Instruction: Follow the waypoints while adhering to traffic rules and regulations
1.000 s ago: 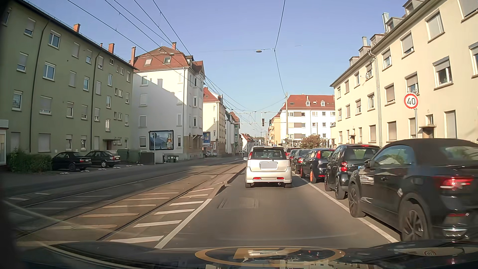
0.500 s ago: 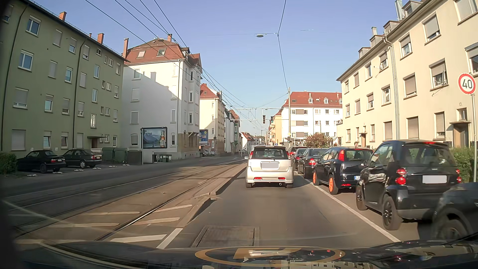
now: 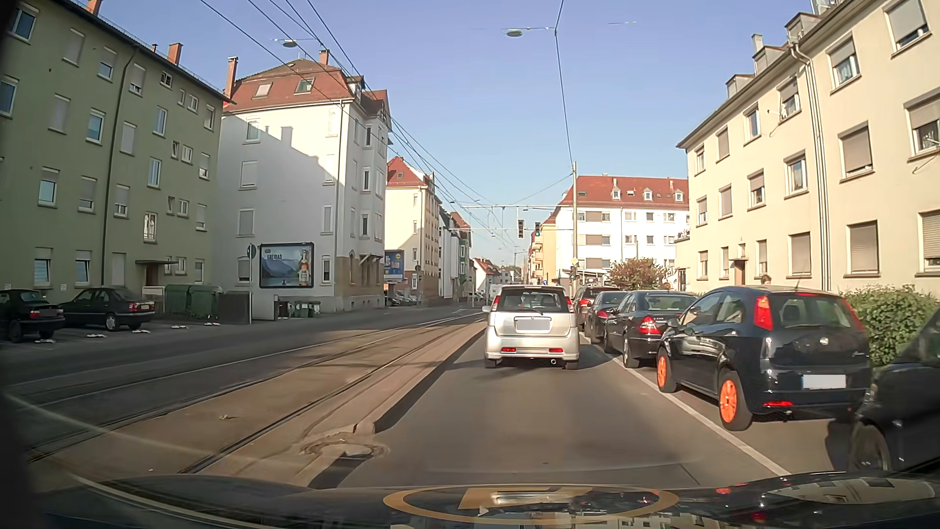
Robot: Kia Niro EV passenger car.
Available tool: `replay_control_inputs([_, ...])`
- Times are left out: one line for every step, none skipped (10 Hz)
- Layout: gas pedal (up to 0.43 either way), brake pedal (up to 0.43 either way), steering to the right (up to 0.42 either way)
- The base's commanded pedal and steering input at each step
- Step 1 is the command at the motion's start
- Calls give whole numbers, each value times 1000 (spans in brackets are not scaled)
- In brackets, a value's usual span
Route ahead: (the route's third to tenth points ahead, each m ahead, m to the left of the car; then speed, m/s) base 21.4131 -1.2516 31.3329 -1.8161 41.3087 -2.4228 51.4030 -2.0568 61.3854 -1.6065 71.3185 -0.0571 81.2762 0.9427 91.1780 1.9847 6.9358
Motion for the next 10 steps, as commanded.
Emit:
replay_control_inputs([67, 0, 0])
replay_control_inputs([67, 0, 0])
replay_control_inputs([67, 0, 4])
replay_control_inputs([87, 0, 7])
replay_control_inputs([98, 0, 7])
replay_control_inputs([98, 0, 7])
replay_control_inputs([118, 0, 8])
replay_control_inputs([130, 0, 10])
replay_control_inputs([130, 0, 10])
replay_control_inputs([118, 0, 11])
